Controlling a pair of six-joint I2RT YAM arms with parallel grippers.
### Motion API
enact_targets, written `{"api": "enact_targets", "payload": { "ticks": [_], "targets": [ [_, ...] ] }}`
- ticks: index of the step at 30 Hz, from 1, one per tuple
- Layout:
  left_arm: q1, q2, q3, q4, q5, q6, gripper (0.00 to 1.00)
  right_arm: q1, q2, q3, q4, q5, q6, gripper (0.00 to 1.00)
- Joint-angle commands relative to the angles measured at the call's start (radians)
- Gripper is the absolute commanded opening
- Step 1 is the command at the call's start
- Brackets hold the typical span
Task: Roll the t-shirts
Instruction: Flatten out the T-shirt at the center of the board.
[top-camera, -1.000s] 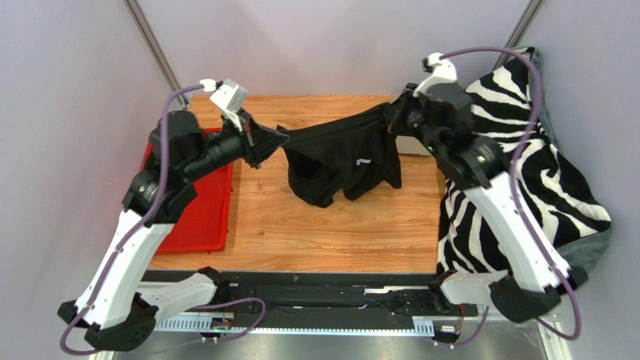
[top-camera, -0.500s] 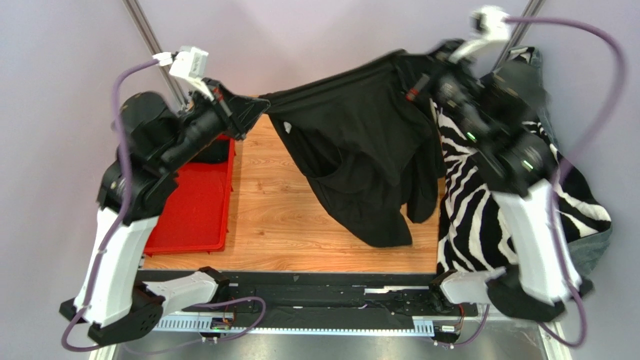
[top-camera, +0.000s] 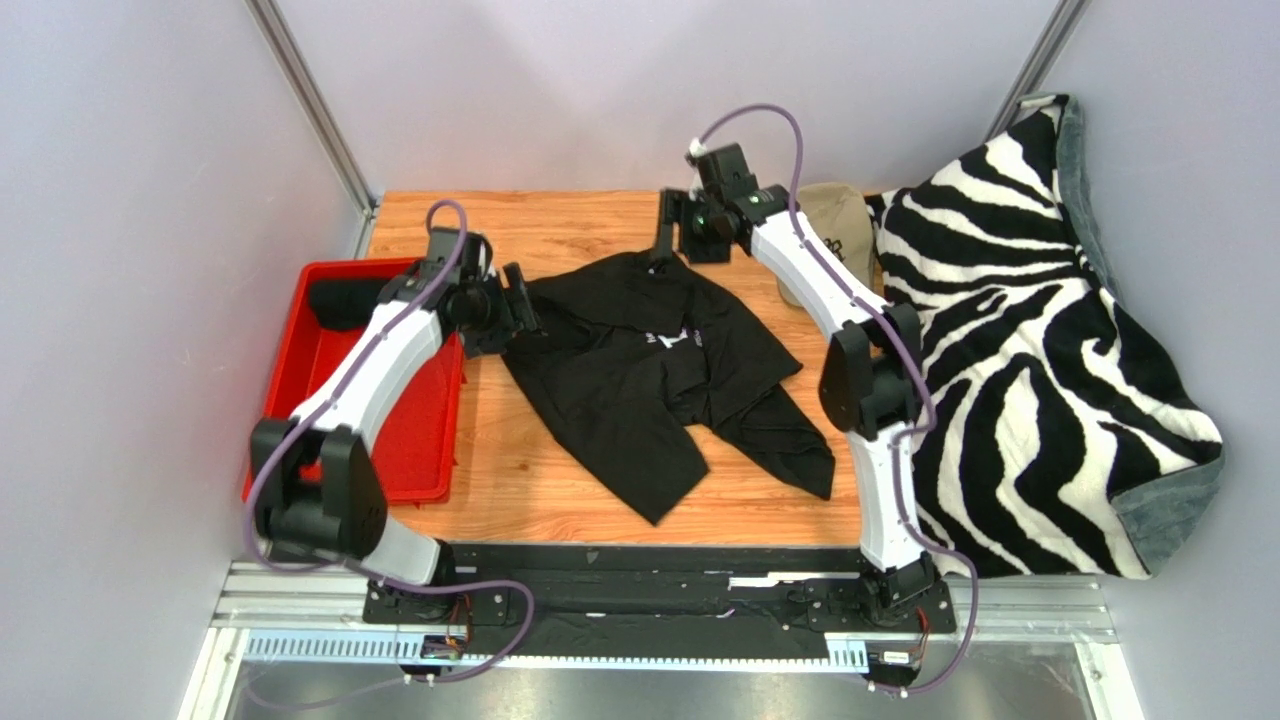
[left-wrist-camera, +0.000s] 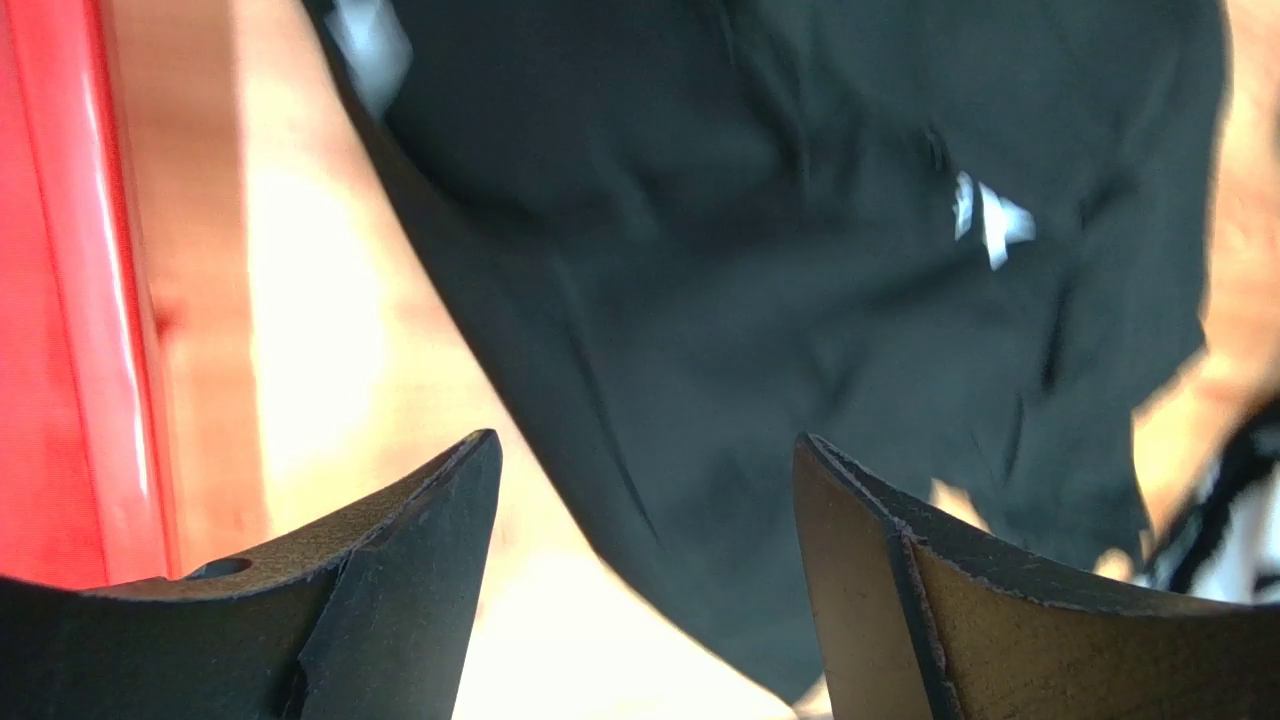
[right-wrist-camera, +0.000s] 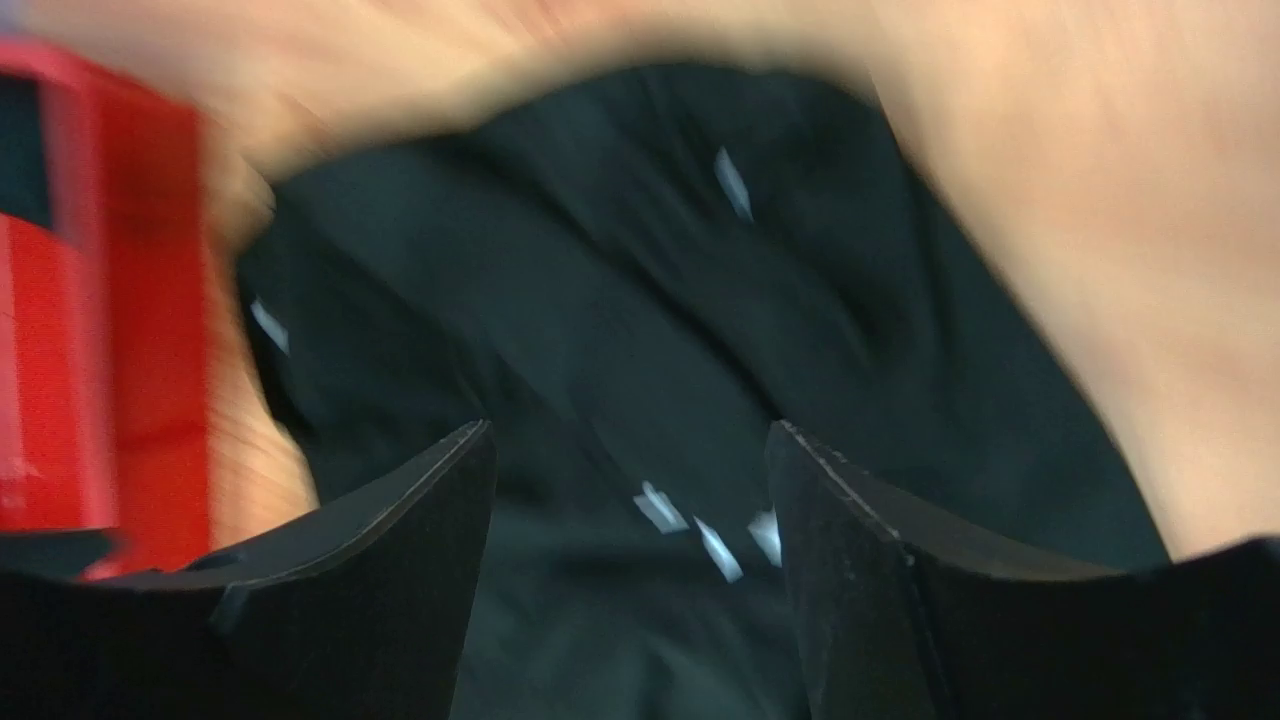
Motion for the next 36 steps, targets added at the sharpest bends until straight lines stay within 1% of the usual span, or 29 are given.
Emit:
{"api": "enact_targets", "payload": {
  "ticks": [1,2,3,4,5,6,7,9,10,13,14,17,20,25,31,36],
  "targets": [
    [-0.027,-0.27,-0.139,0.064,0.107,-0.026,0.77,0.004,-0.39,-0.329,0.085,0.127,0.052,0.71],
    [-0.038,-0.296,-0.187,0.075,0.104,-0.059,0.75,0.005,-0.435,-0.411,0.131,0.159,0.069,0.71],
    [-0.052,-0.347,-0.236,0.084,0.09,-0.076,0.71,0.007,-0.526,-0.579,0.157,0.173,0.084,0.7],
    [-0.089,-0.372,-0.325,0.095,0.055,-0.097,0.68,0.008,-0.563,-0.653,0.183,0.184,0.11,0.7],
    [-0.112,-0.395,-0.365,0.124,0.038,-0.135,0.66,0.008,-0.606,-0.718,0.206,0.244,0.129,0.69],
    [-0.135,-0.42,-0.394,0.13,0.012,-0.155,0.64,0.01,-0.664,-0.843,0.237,0.262,0.147,0.69],
    [-0.173,-0.422,-0.44,0.135,-0.032,-0.171,0.62,0.011,-0.695,-0.891,0.256,0.271,0.159,0.68],
    [-0.193,-0.408,-0.474,0.144,-0.063,-0.214,0.59,0.01,-0.752,-1.005,0.276,0.317,0.17,0.68],
    [-0.198,-0.403,-0.509,0.158,-0.057,-0.224,0.59,0.01,-0.763,-1.036,0.277,0.331,0.176,0.69],
    [-0.215,-0.373,-0.544,0.227,-0.057,-0.255,0.58,0.011,-0.777,-1.114,0.285,0.371,0.182,0.69],
    [-0.219,-0.359,-0.544,0.247,-0.065,-0.257,0.58,0.011,-0.776,-1.128,0.28,0.407,0.19,0.69],
    [-0.222,-0.298,-0.539,0.284,-0.071,-0.255,0.6,-0.002,-0.763,-1.168,0.279,0.45,0.201,0.69],
    [-0.224,-0.244,-0.536,0.322,-0.082,-0.26,0.63,-0.021,-0.739,-1.189,0.289,0.464,0.21,0.69],
    [-0.225,-0.178,-0.525,0.353,-0.099,-0.26,0.63,-0.048,-0.72,-1.215,0.308,0.458,0.216,0.68],
    [-0.229,-0.127,-0.487,0.362,-0.12,-0.249,0.58,-0.087,-0.685,-1.22,0.342,0.438,0.218,0.67],
    [-0.227,-0.08,-0.481,0.358,-0.134,-0.258,0.46,-0.104,-0.622,-1.205,0.355,0.44,0.227,0.66]
  ]
}}
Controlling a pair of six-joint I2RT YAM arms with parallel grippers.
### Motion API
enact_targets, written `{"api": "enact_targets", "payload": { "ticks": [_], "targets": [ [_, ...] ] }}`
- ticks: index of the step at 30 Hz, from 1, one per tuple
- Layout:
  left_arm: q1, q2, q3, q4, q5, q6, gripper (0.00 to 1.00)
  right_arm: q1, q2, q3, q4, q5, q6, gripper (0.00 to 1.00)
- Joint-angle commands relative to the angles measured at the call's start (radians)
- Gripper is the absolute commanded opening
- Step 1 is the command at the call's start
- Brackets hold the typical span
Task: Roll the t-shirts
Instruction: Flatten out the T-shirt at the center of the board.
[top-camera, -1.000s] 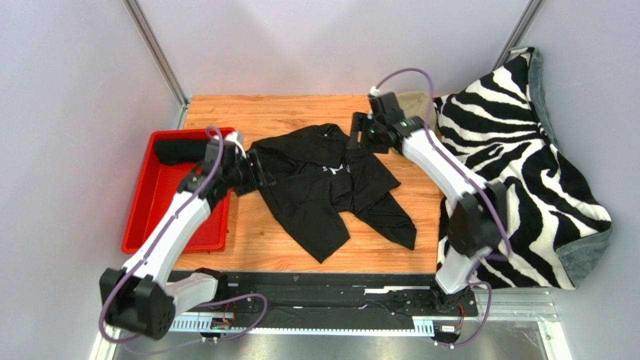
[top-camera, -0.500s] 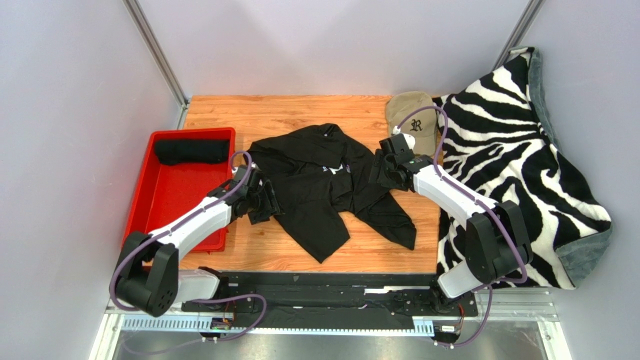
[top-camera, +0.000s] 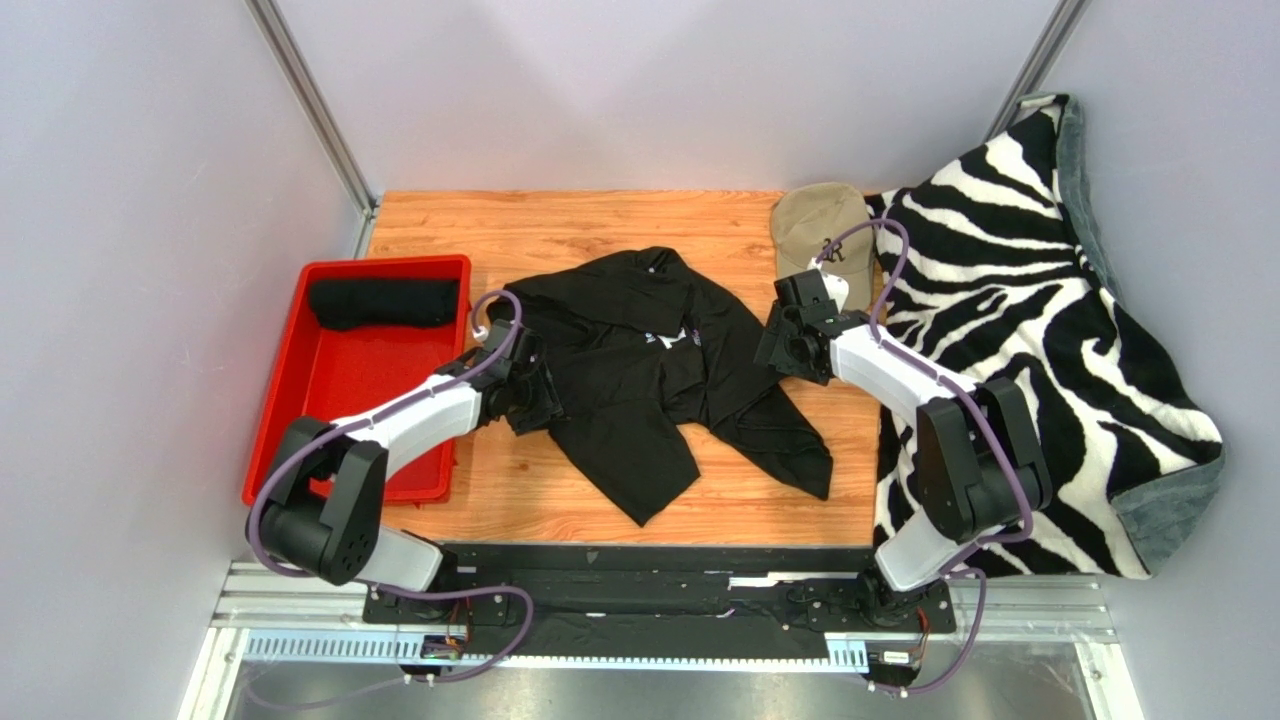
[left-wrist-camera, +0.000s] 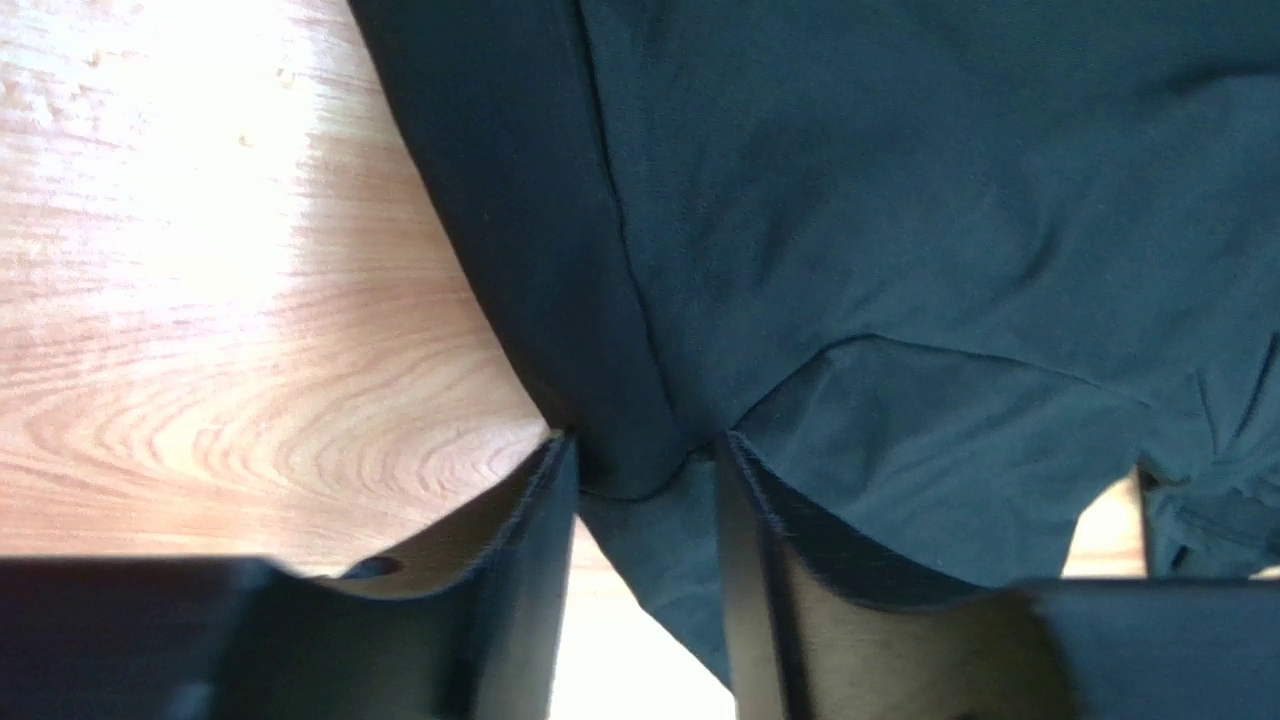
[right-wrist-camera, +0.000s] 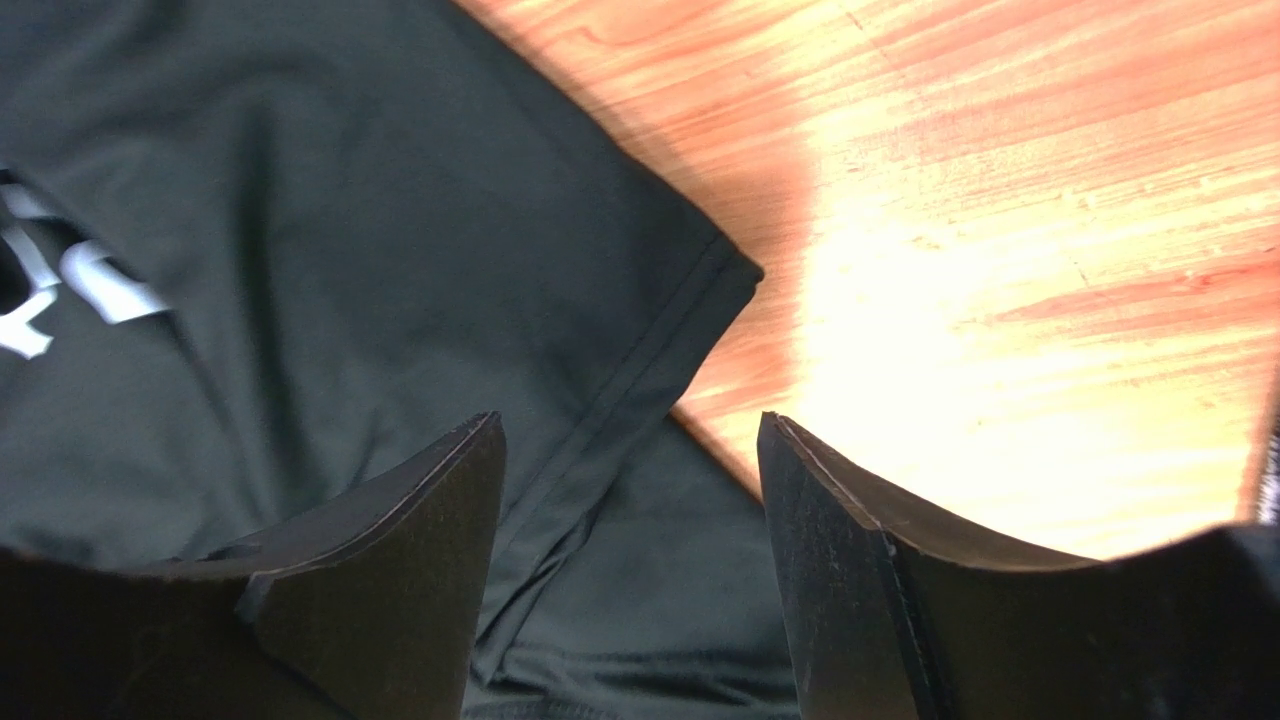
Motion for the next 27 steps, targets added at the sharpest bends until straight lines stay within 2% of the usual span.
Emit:
{"api": "enact_targets", "payload": {
  "ticks": [1,4,6,7,8,9,11,12,16,19,22,27],
  "targets": [
    [-0.004,0.025,0.03,0.03,-0.023,-0.021,0.34,-0.016,0.053,0.016,0.066,0.016,0.021,0.66],
    [-0.005,0.046,0.042,0.023,-0.025,-0.041,0.18,-0.023,0.098,0.026,0.091,0.015,0.03,0.66],
    [-0.007,0.055,0.056,0.009,-0.025,-0.048,0.17,-0.028,0.122,0.037,0.102,0.005,0.037,0.65],
    [-0.005,0.057,0.06,0.003,-0.023,-0.048,0.06,-0.029,0.145,0.052,0.109,0.007,0.04,0.64],
    [-0.005,0.055,0.071,-0.005,-0.025,-0.05,0.01,-0.029,0.16,0.06,0.109,0.007,0.04,0.62],
    [-0.005,0.051,0.079,-0.026,-0.063,-0.047,0.0,-0.032,0.168,0.071,0.108,0.01,0.038,0.54],
    [-0.007,0.035,0.103,-0.057,-0.088,-0.039,0.0,-0.039,0.184,0.103,0.096,0.025,0.032,0.27],
    [-0.007,0.026,0.114,-0.098,-0.127,-0.024,0.0,-0.04,0.184,0.118,0.083,0.039,0.018,0.01],
    [0.001,-0.035,0.186,-0.236,-0.252,0.048,0.0,-0.042,0.145,0.251,-0.035,0.18,-0.066,0.0],
    [0.018,-0.093,0.243,-0.325,-0.335,0.126,0.0,-0.057,0.156,0.412,-0.076,0.282,-0.179,0.0],
    [0.054,-0.142,0.292,-0.402,-0.382,0.192,0.0,-0.11,0.252,0.612,-0.092,0.355,-0.274,0.0],
    [0.156,-0.248,0.298,-0.447,-0.363,0.249,0.0,-0.204,0.471,0.938,-0.16,0.286,-0.307,0.0]
  ]
}}
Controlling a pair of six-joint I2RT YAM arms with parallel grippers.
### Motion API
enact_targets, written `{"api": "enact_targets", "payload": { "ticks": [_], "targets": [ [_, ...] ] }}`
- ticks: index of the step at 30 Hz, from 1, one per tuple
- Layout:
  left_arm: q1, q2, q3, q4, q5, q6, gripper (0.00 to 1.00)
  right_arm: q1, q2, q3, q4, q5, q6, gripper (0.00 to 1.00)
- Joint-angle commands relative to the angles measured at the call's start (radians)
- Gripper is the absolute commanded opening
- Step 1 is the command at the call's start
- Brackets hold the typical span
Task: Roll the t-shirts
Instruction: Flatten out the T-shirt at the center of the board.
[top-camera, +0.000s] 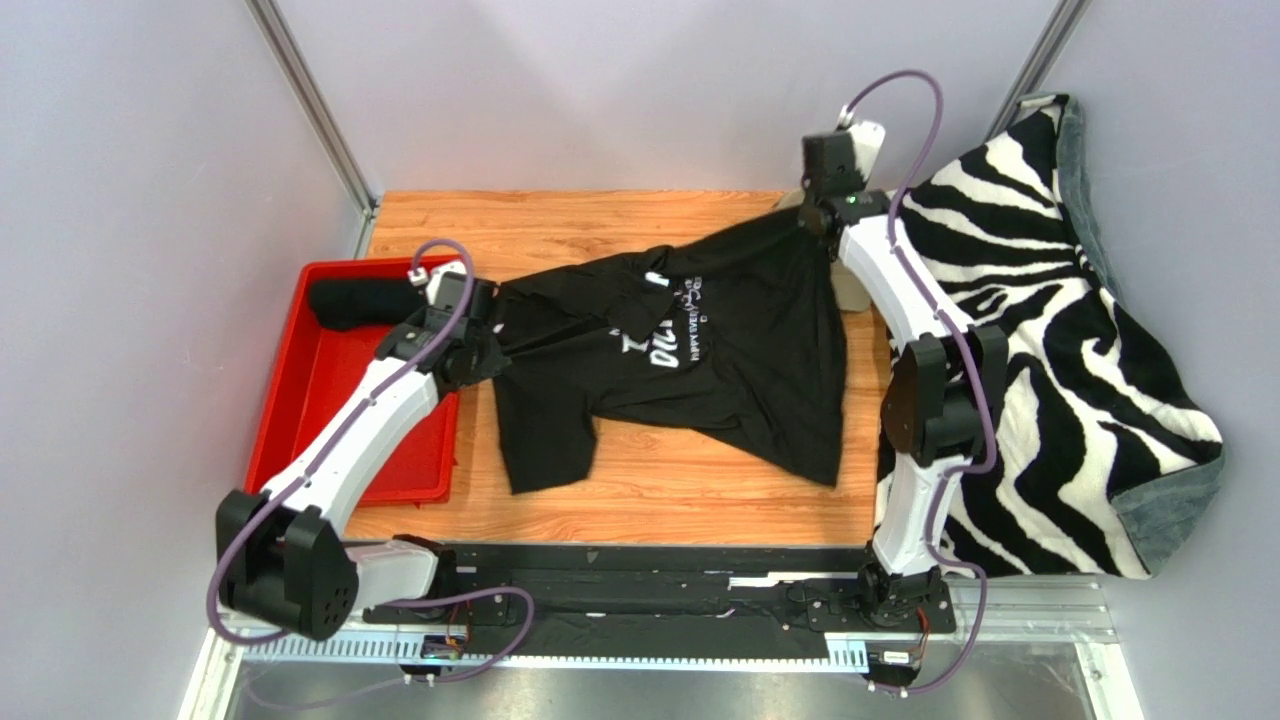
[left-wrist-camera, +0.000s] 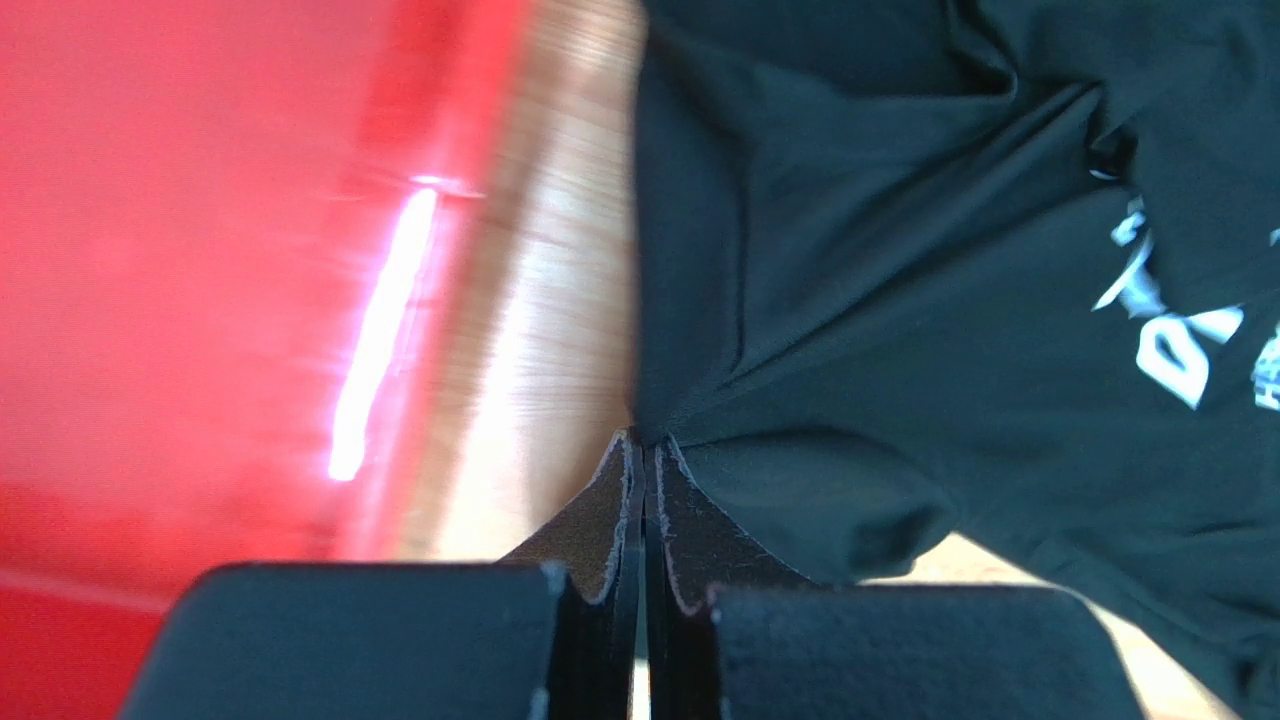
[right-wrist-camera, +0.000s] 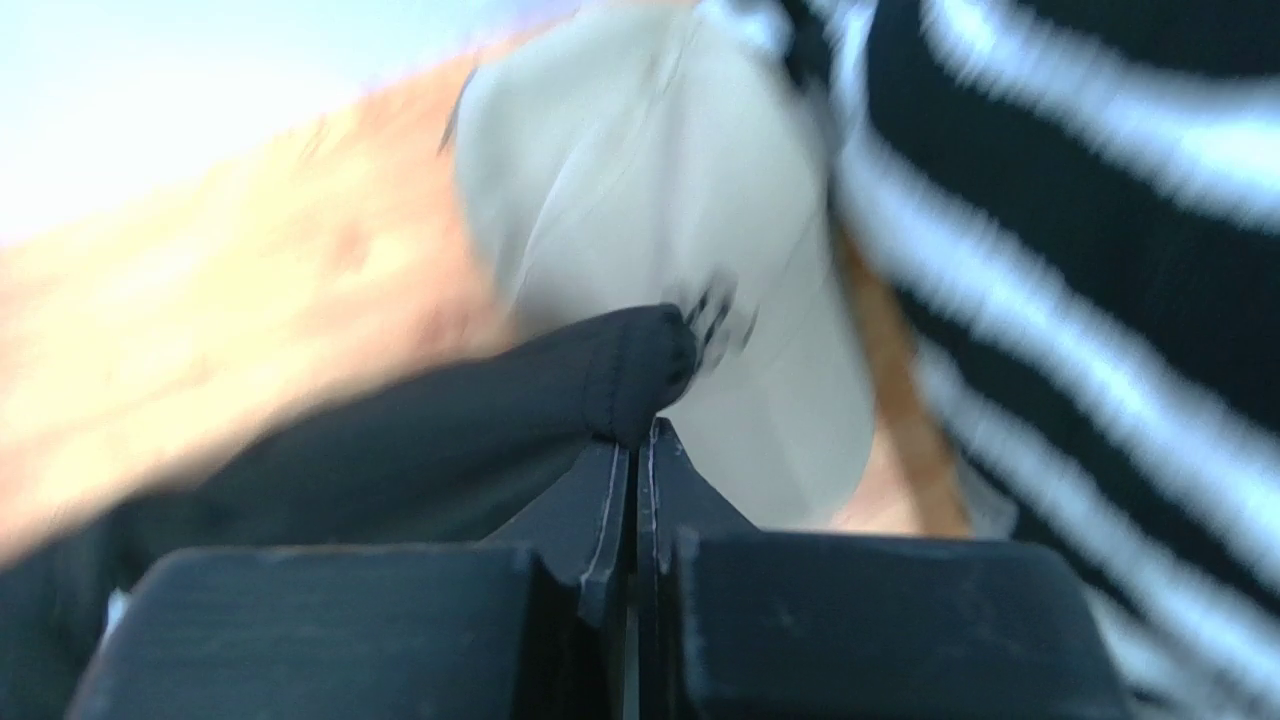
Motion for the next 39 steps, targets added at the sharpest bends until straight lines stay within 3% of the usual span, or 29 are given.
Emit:
{"api": "enact_targets", "payload": {
  "ticks": [1,5,6,9,12,17,21,25,31,39],
  "targets": [
    [0.074,-0.095,0.025,-0.11,-0.04,0.096,0.0,-0.087,0.21,0.283,-0.131,0.028,-0.079,0.0],
    [0.118,-0.132,0.046,-0.126,-0.048,0.125,0.0,-0.096,0.265,0.367,-0.19,-0.027,-0.07,0.04],
    [0.121,-0.137,0.051,-0.128,-0.048,0.134,0.0,-0.096,0.261,0.359,-0.187,-0.043,-0.067,0.19],
    [0.124,-0.143,0.059,-0.117,-0.016,0.154,0.0,-0.095,0.23,0.34,-0.227,-0.072,-0.045,0.52],
    [0.127,-0.137,0.056,-0.104,0.027,0.157,0.0,-0.09,0.134,0.24,-0.273,-0.095,-0.013,0.63],
    [0.126,-0.122,0.031,-0.064,0.064,0.157,0.0,-0.087,-0.115,-0.085,-0.299,-0.171,0.097,0.66],
    [0.126,-0.1,0.033,-0.048,0.076,0.163,0.0,-0.058,-0.405,-0.533,-0.234,-0.276,0.192,0.62],
    [0.126,-0.085,0.033,-0.034,0.102,0.162,0.0,0.031,-0.552,-0.806,-0.2,-0.346,0.318,0.56],
    [0.126,-0.071,0.019,-0.021,0.121,0.154,0.0,0.12,-0.627,-1.024,-0.125,-0.37,0.496,0.52],
    [0.126,-0.074,0.013,-0.018,0.114,0.163,0.0,0.124,-0.673,-1.101,-0.006,-0.371,0.613,0.53]
  ]
}}
